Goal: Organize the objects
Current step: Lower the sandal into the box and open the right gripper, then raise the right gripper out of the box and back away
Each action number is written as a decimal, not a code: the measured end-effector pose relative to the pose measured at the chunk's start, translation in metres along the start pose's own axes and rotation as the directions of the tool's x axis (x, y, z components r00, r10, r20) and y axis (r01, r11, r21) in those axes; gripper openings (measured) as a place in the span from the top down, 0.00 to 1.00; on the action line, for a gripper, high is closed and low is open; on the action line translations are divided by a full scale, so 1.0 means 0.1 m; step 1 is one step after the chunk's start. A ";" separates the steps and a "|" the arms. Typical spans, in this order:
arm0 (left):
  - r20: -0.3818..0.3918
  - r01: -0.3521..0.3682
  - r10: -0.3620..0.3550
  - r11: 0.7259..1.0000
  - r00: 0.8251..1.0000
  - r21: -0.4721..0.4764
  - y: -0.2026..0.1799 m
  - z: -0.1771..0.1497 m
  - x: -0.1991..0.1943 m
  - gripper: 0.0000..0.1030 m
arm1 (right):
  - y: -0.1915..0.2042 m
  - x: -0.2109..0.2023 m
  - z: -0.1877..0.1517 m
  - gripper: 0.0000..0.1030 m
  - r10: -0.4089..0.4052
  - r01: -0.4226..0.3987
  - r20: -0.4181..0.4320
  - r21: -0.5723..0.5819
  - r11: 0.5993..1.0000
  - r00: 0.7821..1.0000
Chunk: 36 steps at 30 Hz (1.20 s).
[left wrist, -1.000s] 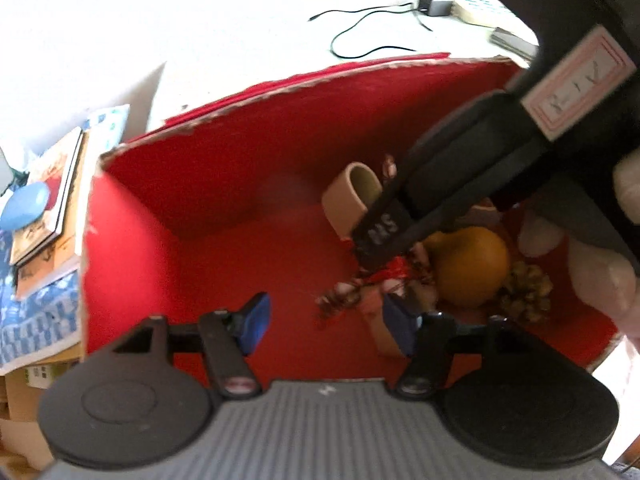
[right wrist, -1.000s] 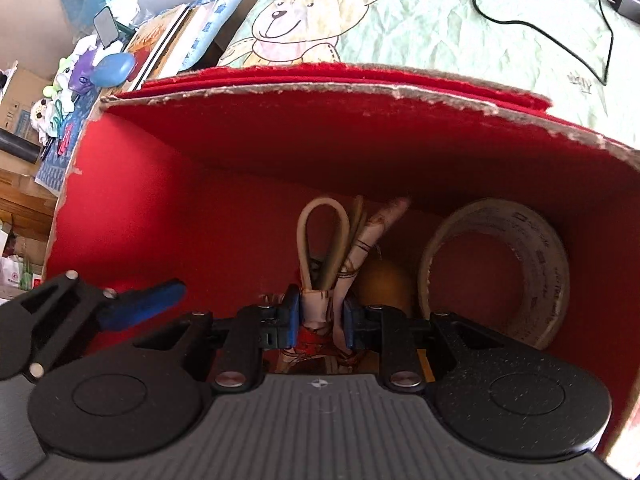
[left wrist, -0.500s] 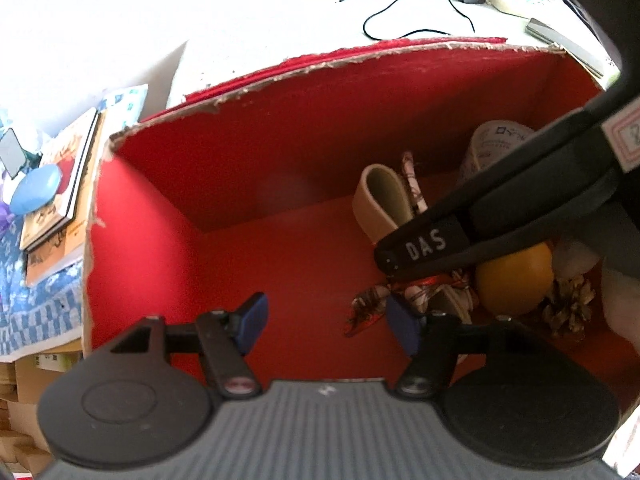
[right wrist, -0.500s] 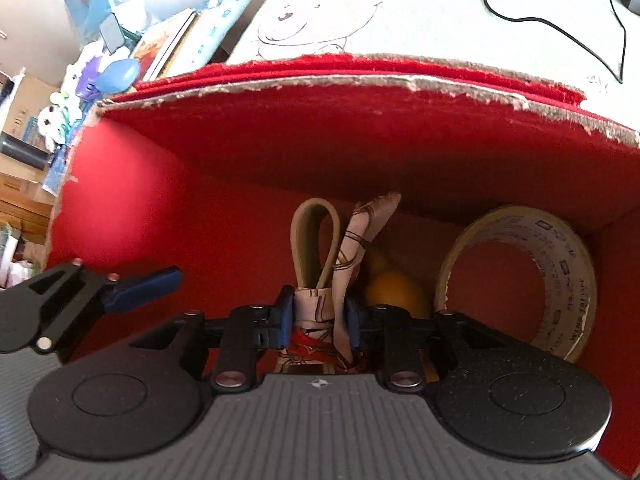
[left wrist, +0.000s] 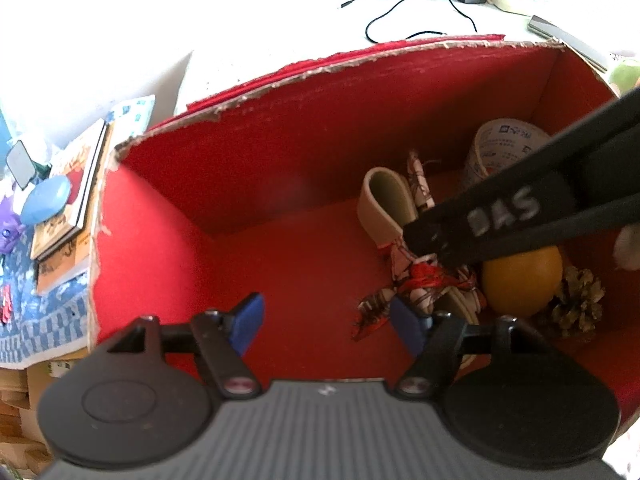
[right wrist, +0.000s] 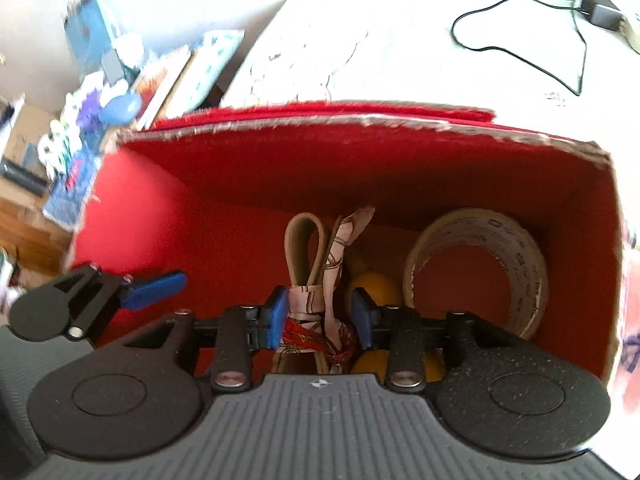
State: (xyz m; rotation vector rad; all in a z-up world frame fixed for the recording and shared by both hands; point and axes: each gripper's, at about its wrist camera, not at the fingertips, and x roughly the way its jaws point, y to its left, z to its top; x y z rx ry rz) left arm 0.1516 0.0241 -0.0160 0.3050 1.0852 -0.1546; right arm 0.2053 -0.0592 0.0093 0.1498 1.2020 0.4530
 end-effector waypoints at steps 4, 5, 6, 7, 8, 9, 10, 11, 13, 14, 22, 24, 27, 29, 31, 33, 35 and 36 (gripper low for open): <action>0.003 -0.003 0.003 1.000 1.000 0.000 -0.01 -0.01 -0.02 0.28 | -0.13 -0.15 -0.07 0.64 -0.004 -0.004 0.096 0.073 0.997 0.995; 0.005 -0.009 0.009 1.000 1.000 0.003 -0.03 -0.01 -0.02 0.28 | -0.14 -0.18 -0.10 0.64 -0.021 0.012 0.110 0.082 0.997 0.994; 0.007 -0.014 0.013 1.000 1.000 0.005 0.08 0.01 0.00 0.28 | -0.14 -0.20 -0.14 0.64 -0.043 0.033 0.122 0.080 0.996 0.992; 0.010 -0.019 0.019 1.000 1.000 0.009 0.13 0.00 0.00 0.28 | -0.14 -0.23 -0.19 0.65 -0.062 0.052 0.139 0.073 0.996 0.988; 0.013 -0.024 0.023 1.000 1.000 0.012 0.09 0.00 0.01 0.28 | -0.13 -0.25 -0.24 0.65 -0.068 0.058 0.158 0.065 0.996 0.985; 0.015 -0.025 0.025 1.000 1.000 0.014 0.08 0.00 0.00 0.28 | -0.13 -0.27 -0.30 0.65 -0.071 0.061 0.178 0.063 0.996 0.981; 0.015 -0.025 0.025 1.000 1.000 0.015 0.06 -0.02 0.01 0.28 | -0.13 -0.31 -0.32 0.65 -0.076 0.064 0.203 0.068 0.996 0.976; 0.016 -0.026 0.026 1.000 1.000 0.015 0.06 -0.02 0.01 0.28 | -0.15 -0.37 -0.35 0.65 -0.085 0.070 0.239 0.072 0.995 0.967; 0.014 -0.029 0.029 1.000 0.999 0.013 0.05 -0.02 0.01 0.28 | -0.17 -0.41 -0.38 0.65 -0.091 0.073 0.278 0.075 0.995 0.956; 0.014 -0.030 0.029 0.999 0.999 0.012 0.05 -0.02 0.01 0.28 | -0.17 -0.40 -0.37 0.65 -0.086 0.066 0.280 0.079 0.995 0.956; 0.024 -0.048 0.048 0.999 0.999 0.018 0.23 0.04 0.04 0.27 | -0.06 -0.37 -0.37 0.66 -0.121 0.102 0.312 0.078 0.992 0.942; 0.029 -0.053 0.052 0.998 0.998 0.019 0.22 0.04 0.03 0.27 | -0.01 -0.36 -0.38 0.66 -0.142 0.124 0.325 0.076 0.989 0.935; 0.037 -0.056 0.055 0.998 0.998 0.016 0.23 0.04 0.05 0.27 | 0.03 -0.37 -0.42 0.68 -0.168 0.158 0.340 0.058 0.986 0.925; 0.042 -0.060 0.060 0.998 0.997 0.015 0.22 0.04 0.04 0.27 | 0.05 -0.37 -0.43 0.68 -0.184 0.178 0.348 0.051 0.983 0.919; 0.047 -0.063 0.062 0.998 0.997 0.015 0.22 0.04 0.04 0.27 | 0.06 -0.36 -0.42 0.69 -0.191 0.187 0.347 0.046 0.981 0.918; 0.052 -0.066 0.065 0.998 0.996 0.014 0.23 0.04 0.05 0.27 | 0.05 -0.36 -0.41 0.69 -0.196 0.190 0.346 0.051 0.980 0.918; 0.054 -0.070 0.069 0.997 0.996 0.013 0.21 0.04 0.03 0.26 | 0.04 -0.36 -0.41 0.69 -0.198 0.189 0.339 0.058 0.980 0.920; 0.055 -0.070 0.069 0.997 0.996 0.013 0.20 0.05 0.02 0.26 | 0.04 -0.36 -0.41 0.69 -0.199 0.189 0.339 0.063 0.980 0.919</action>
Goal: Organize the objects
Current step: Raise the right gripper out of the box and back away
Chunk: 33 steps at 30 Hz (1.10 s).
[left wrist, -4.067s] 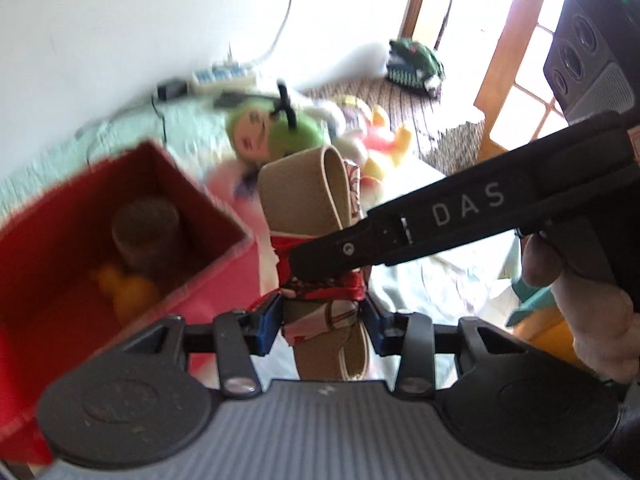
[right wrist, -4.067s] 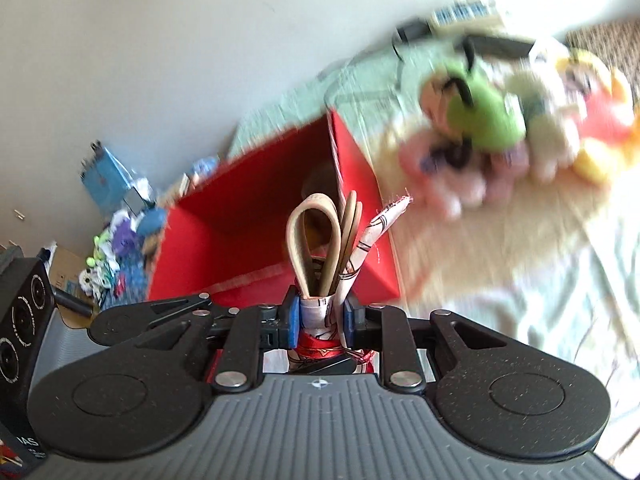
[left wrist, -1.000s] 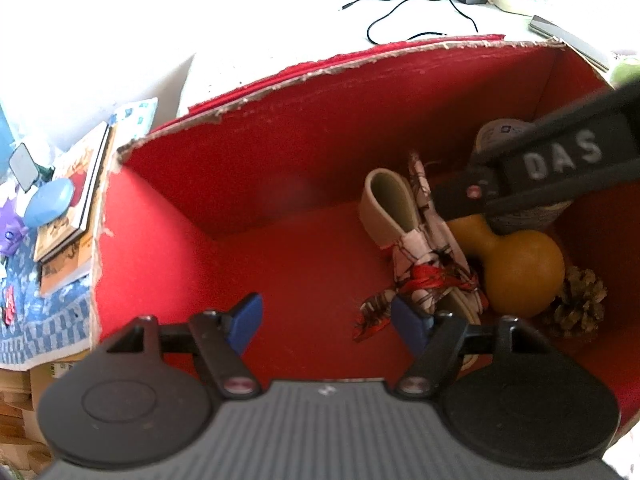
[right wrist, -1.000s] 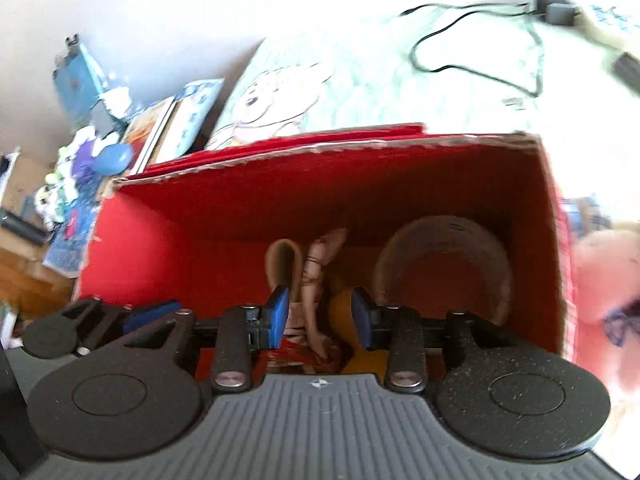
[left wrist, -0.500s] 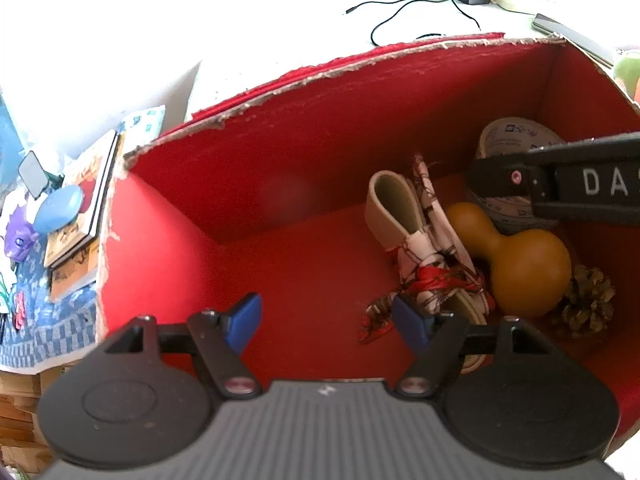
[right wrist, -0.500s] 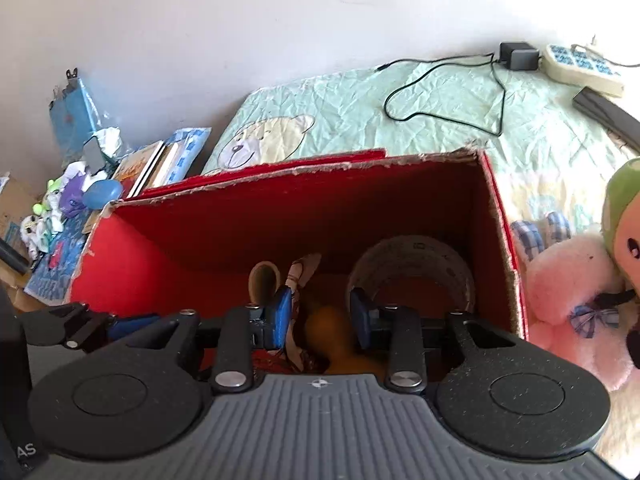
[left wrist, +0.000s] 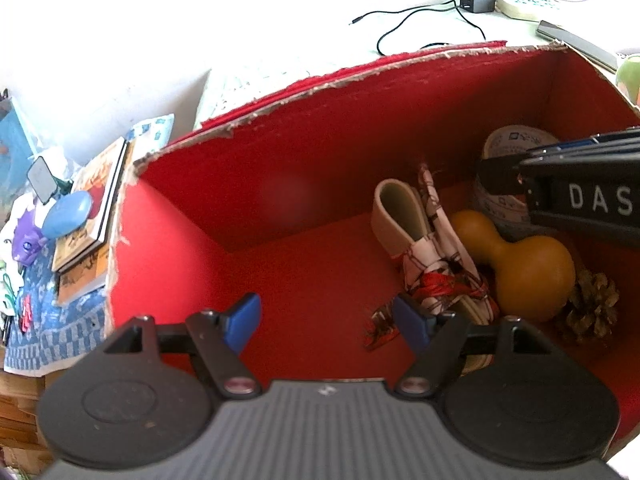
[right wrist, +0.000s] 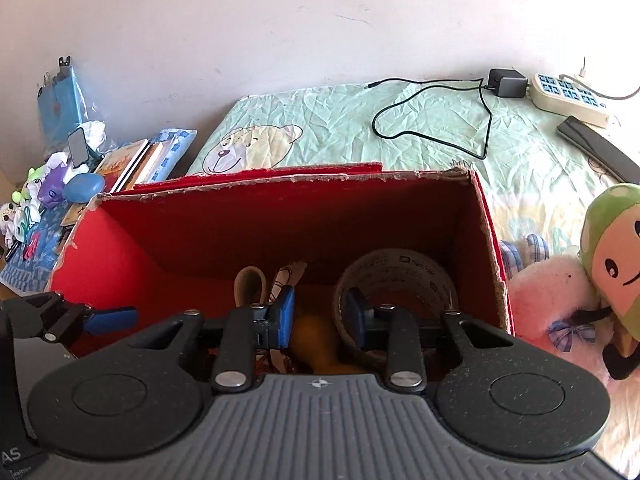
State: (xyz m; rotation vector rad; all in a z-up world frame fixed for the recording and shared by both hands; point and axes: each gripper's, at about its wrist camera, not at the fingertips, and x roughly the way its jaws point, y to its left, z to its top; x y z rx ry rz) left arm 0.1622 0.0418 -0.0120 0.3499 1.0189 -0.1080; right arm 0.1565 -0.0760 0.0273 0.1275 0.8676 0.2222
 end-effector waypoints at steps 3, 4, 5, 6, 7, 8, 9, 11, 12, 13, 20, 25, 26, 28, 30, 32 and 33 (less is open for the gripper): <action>0.001 0.000 0.000 1.000 1.000 -0.002 0.00 0.01 -0.01 0.26 | -0.01 -0.01 0.00 0.69 -0.006 0.006 0.002 0.013 1.000 1.000; 0.002 -0.001 0.001 1.000 1.000 -0.001 0.03 0.00 0.07 0.26 | -0.01 0.00 -0.01 0.69 -0.004 0.004 -0.002 0.011 1.000 1.000; 0.004 -0.002 0.002 1.000 1.000 -0.001 0.04 -0.01 0.06 0.25 | 0.00 0.00 -0.01 0.69 -0.005 0.005 -0.005 0.011 1.000 1.000; 0.007 -0.004 0.004 1.000 1.000 -0.001 0.04 -0.02 0.05 0.25 | 0.00 0.00 -0.01 0.69 -0.007 0.007 -0.006 0.010 1.000 1.000; 0.010 -0.005 0.005 1.000 1.000 -0.001 0.05 -0.02 0.04 0.25 | 0.00 0.00 -0.01 0.69 -0.005 0.006 -0.006 0.008 1.000 1.000; 0.013 -0.007 0.007 1.000 1.000 -0.001 0.04 -0.02 0.04 0.25 | 0.00 0.00 -0.02 0.69 -0.003 0.003 -0.005 0.008 1.000 1.000; 0.015 -0.009 0.009 1.000 1.000 0.000 0.04 -0.03 0.04 0.25 | 0.00 -0.01 -0.02 0.69 -0.005 0.005 -0.001 0.012 1.000 1.000; 0.018 -0.011 0.011 1.000 1.000 -0.001 0.04 -0.03 0.04 0.24 | 0.00 -0.02 -0.03 0.70 -0.010 0.010 0.007 0.014 1.000 1.000; 0.019 -0.011 0.011 1.000 1.000 -0.001 0.04 -0.03 0.04 0.23 | 0.01 -0.02 -0.03 0.71 -0.014 0.014 0.010 0.009 1.000 1.000; 0.021 -0.011 0.011 1.000 1.000 -0.001 0.04 -0.03 0.04 0.23 | 0.02 -0.03 -0.04 0.72 -0.023 0.023 0.013 0.003 1.000 1.000; 0.044 -0.016 0.016 1.000 0.999 0.003 0.03 -0.04 0.03 0.20 | 0.12 -0.07 -0.07 0.72 -0.082 0.086 0.056 -0.068 0.994 0.995; 0.061 -0.011 0.015 0.998 0.998 -0.060 0.11 -0.04 -0.07 0.19 | -0.01 -0.11 -0.05 0.71 -0.059 0.059 0.066 -0.001 0.998 0.996; 0.062 -0.001 0.006 0.996 0.998 -0.085 0.14 -0.05 -0.10 0.19 | -0.03 -0.13 -0.06 0.71 -0.061 0.060 0.072 0.011 0.998 0.996; 0.070 0.004 0.005 0.993 0.998 -0.122 0.18 -0.08 -0.20 0.18 | -0.04 -0.17 -0.10 0.71 -0.074 0.073 0.075 0.021 0.997 0.994; 0.083 -0.017 0.029 0.990 0.996 -0.137 0.17 -0.12 -0.30 0.18 | -0.04 -0.23 -0.16 0.71 -0.068 0.067 0.079 0.023 0.998 0.995; 0.091 -0.024 0.039 0.988 0.995 -0.153 0.16 -0.15 -0.40 0.18 | -0.04 -0.32 -0.22 0.71 -0.080 0.078 0.088 0.031 0.996 0.993; 0.092 -0.020 0.035 0.987 0.995 -0.161 0.16 -0.17 -0.45 0.17 | -0.04 -0.36 -0.24 0.71 -0.076 0.073 0.093 0.040 0.997 0.993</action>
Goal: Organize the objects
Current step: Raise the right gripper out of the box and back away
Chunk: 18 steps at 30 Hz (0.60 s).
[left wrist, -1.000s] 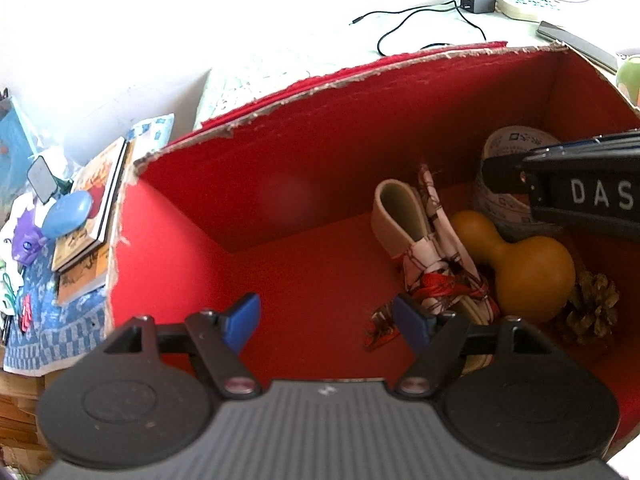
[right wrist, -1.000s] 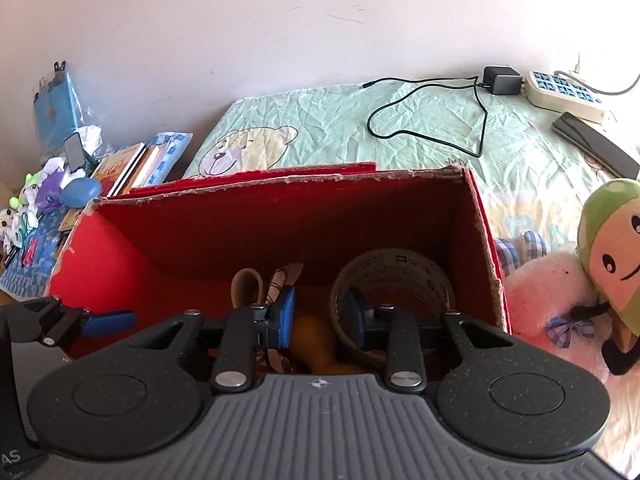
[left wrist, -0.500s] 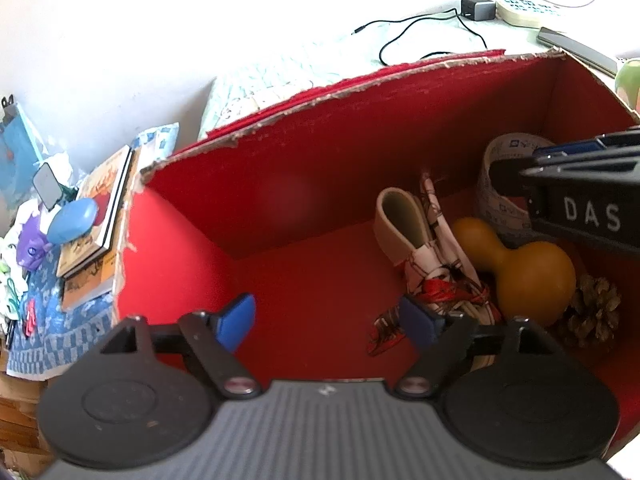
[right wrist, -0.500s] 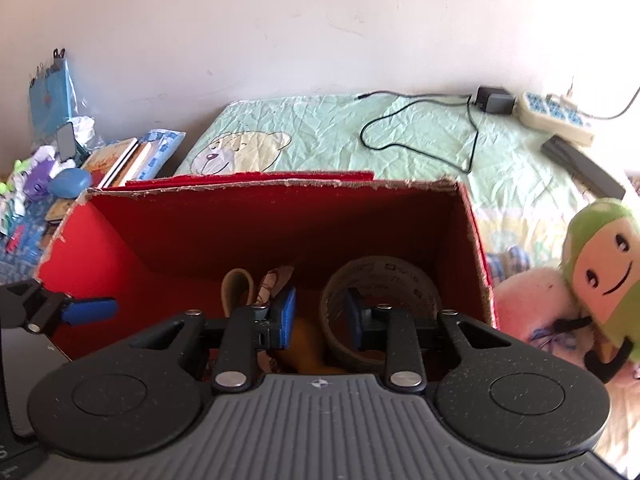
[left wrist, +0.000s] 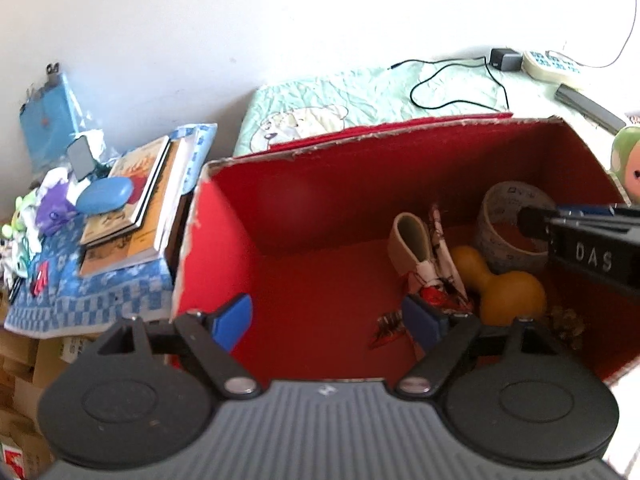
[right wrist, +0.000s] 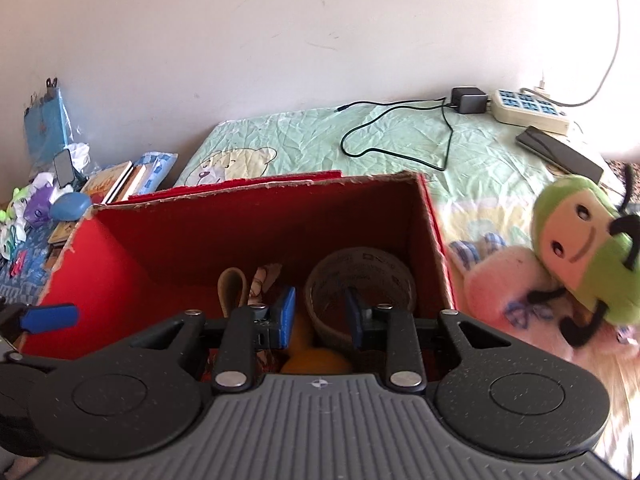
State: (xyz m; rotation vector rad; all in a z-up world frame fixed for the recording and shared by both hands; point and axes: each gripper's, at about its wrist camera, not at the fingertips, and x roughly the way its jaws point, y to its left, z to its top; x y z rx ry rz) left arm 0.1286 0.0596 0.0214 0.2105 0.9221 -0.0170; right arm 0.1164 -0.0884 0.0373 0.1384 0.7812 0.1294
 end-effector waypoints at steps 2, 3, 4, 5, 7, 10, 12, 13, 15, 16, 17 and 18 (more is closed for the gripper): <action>0.003 0.001 -0.001 1.000 1.000 -0.008 0.00 -0.02 -0.09 0.17 | -0.02 -0.09 -0.04 0.71 0.008 -0.008 0.010 0.015 1.000 1.000; 0.008 -0.007 0.007 1.000 1.000 -0.011 -0.01 -0.03 -0.14 0.17 | -0.02 -0.15 -0.06 0.70 0.007 -0.008 0.021 0.022 1.000 1.000; 0.016 -0.015 0.015 1.000 1.000 -0.013 -0.02 -0.05 -0.19 0.17 | -0.03 -0.18 -0.07 0.67 0.006 -0.007 0.032 0.029 1.000 0.999; 0.023 -0.023 0.023 1.000 0.999 -0.018 -0.03 -0.08 -0.24 0.16 | -0.04 -0.23 -0.09 0.65 0.000 -0.002 0.046 0.038 0.999 0.999; 0.030 -0.029 0.030 0.999 0.999 -0.027 -0.04 -0.09 -0.31 0.13 | -0.05 -0.31 -0.12 0.61 -0.013 0.010 0.061 0.052 0.999 0.998; 0.031 -0.024 0.026 0.999 0.999 -0.043 -0.05 -0.13 -0.40 0.09 | -0.08 -0.41 -0.15 0.55 -0.031 0.024 0.089 0.081 0.996 0.996; 0.018 -0.024 0.025 0.998 1.000 -0.049 -0.07 -0.17 -0.44 0.08 | -0.08 -0.48 -0.17 0.55 -0.041 0.032 0.105 0.085 0.996 0.994; 0.012 -0.022 0.023 0.998 1.000 -0.055 -0.07 -0.18 -0.45 0.08 | -0.07 -0.51 -0.18 0.54 -0.045 0.036 0.112 0.080 0.996 0.993; -0.004 -0.010 0.009 0.998 1.000 -0.069 -0.08 -0.23 -0.47 0.08 | -0.06 -0.57 -0.19 0.53 -0.044 0.036 0.125 0.066 0.997 0.991; -0.010 -0.006 0.005 0.997 1.000 -0.077 -0.08 -0.25 -0.48 0.08 | -0.06 -0.60 -0.21 0.53 -0.040 0.032 0.128 0.064 0.997 0.991; -0.010 -0.006 0.005 0.997 1.000 -0.083 -0.07 -0.28 -0.50 0.08 | -0.07 -0.62 -0.22 0.53 -0.032 0.023 0.127 0.066 0.998 0.991; -0.006 -0.007 0.007 0.996 1.000 -0.085 -0.07 -0.30 -0.52 0.08 | -0.08 -0.64 -0.23 0.53 -0.023 0.015 0.123 0.069 0.998 0.992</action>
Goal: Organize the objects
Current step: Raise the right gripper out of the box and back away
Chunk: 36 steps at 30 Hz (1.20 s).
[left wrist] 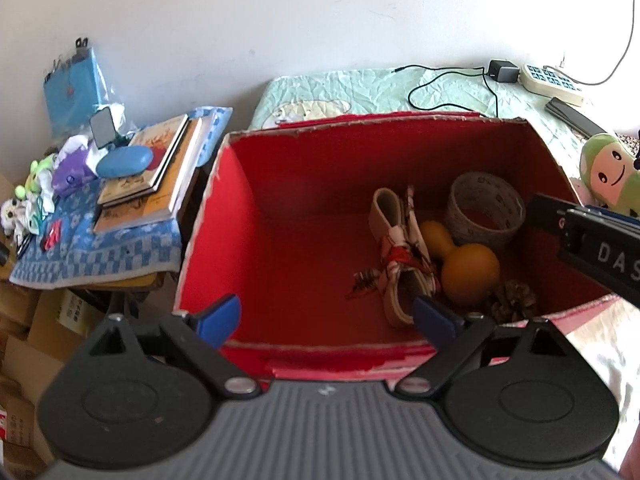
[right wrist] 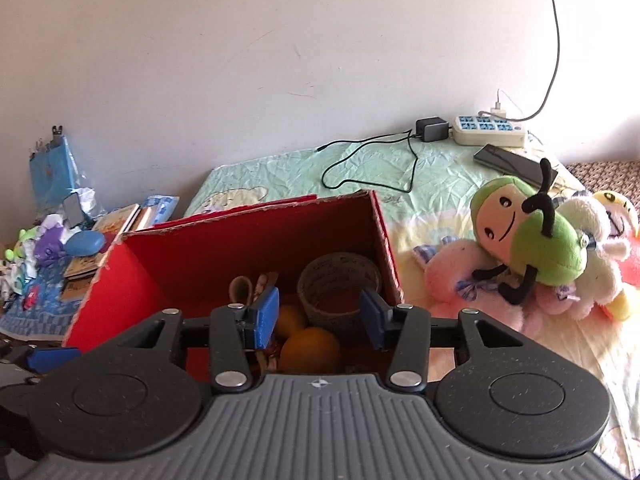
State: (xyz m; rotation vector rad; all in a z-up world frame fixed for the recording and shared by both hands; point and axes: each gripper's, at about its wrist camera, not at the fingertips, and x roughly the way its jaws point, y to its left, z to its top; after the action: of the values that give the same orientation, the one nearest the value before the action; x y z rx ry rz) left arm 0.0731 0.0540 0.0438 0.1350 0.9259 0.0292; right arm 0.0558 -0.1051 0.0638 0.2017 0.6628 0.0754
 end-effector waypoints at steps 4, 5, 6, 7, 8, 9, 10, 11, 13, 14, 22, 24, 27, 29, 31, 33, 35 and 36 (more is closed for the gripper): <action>0.024 0.004 -0.003 1.000 1.000 -0.020 0.02 -0.05 -0.07 0.08 | 0.01 -0.05 -0.08 0.54 0.007 -0.007 -0.014 -0.009 1.000 1.000; 0.027 0.011 -0.010 1.000 1.000 -0.023 0.03 -0.06 -0.08 0.08 | 0.02 -0.06 -0.10 0.54 0.008 -0.009 -0.014 -0.012 1.000 1.000; 0.029 0.015 -0.014 1.000 0.999 -0.027 0.03 -0.07 -0.09 0.08 | 0.02 -0.08 -0.12 0.54 0.011 -0.011 -0.013 -0.014 1.000 1.000; 0.031 0.019 -0.018 0.999 0.999 -0.030 0.05 -0.07 -0.10 0.08 | 0.02 -0.09 -0.13 0.54 0.011 -0.011 -0.013 -0.016 1.000 1.000; 0.035 0.024 -0.023 0.999 0.999 -0.034 0.05 -0.08 -0.11 0.08 | 0.01 -0.10 -0.14 0.54 0.012 -0.012 -0.015 -0.016 1.000 1.000; 0.039 0.031 -0.030 0.999 0.999 -0.037 0.06 -0.09 -0.11 0.07 | 0.00 -0.10 -0.14 0.54 0.012 -0.013 -0.019 -0.017 1.000 1.000; 0.042 0.035 -0.033 0.999 0.999 -0.041 0.06 -0.09 -0.12 0.05 | 0.00 -0.10 -0.15 0.54 0.010 -0.010 -0.025 -0.019 1.000 1.000; 0.044 0.042 -0.040 0.998 0.998 -0.044 0.07 -0.10 -0.12 0.04 | 0.00 -0.11 -0.16 0.54 0.008 -0.008 -0.028 -0.020 1.000 1.000; 0.040 0.063 -0.061 0.997 0.997 -0.051 0.10 -0.11 -0.11 0.02 | -0.01 -0.13 -0.16 0.54 0.009 -0.009 -0.029 -0.014 1.000 1.000; 0.037 0.072 -0.071 0.996 0.997 -0.054 0.11 -0.11 -0.11 0.02 | -0.02 -0.14 -0.16 0.54 0.013 -0.013 -0.030 -0.013 1.000 0.999; 0.047 0.036 -0.033 0.998 0.998 -0.049 0.07 -0.15 -0.14 0.01 | -0.02 -0.21 -0.22 0.56 0.027 -0.027 -0.024 -0.003 1.000 0.999; 0.049 0.032 -0.030 0.999 0.998 -0.037 0.06 -0.15 -0.16 0.01 | -0.03 -0.21 -0.22 0.56 0.033 -0.033 -0.028 0.005 0.999 0.999; 0.033 0.043 -0.042 0.999 0.999 -0.032 0.05 -0.17 -0.17 0.01 | -0.04 -0.23 -0.23 0.56 0.040 -0.040 -0.033 0.016 0.999 0.999; 0.013 0.043 -0.043 0.999 0.999 -0.022 0.03 -0.19 -0.17 0.01 | -0.04 -0.25 -0.23 0.56 0.044 -0.044 -0.033 0.010 0.999 0.998; 0.008 0.040 -0.040 0.999 0.999 -0.009 0.02 -0.24 -0.20 0.01 | -0.03 -0.28 -0.24 0.56 0.060 -0.060 -0.026 0.004 0.998 0.998; 0.011 0.037 -0.037 0.999 0.999 0.006 0.00 -0.27 -0.23 0.01 | -0.02 -0.32 -0.25 0.56 0.065 -0.065 -0.019 -0.002 0.998 0.998; 0.005 0.030 -0.030 0.999 1.000 0.023 -0.04 -0.31 -0.24 0.01 | -0.02 -0.33 -0.27 0.56 0.072 -0.072 -0.020 -0.002 0.997 0.997; -0.002 0.035 -0.035 0.999 0.999 0.030 -0.06 -0.32 -0.23 0.01 | -0.02 -0.33 -0.27 0.56 0.078 -0.078 -0.024 0.001 0.997 0.997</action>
State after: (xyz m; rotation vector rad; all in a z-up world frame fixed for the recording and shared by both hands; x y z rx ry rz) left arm 0.0336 0.0498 0.0422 0.1465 0.9305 -0.0167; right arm 0.0131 -0.1071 0.0623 0.2273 0.6792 0.1525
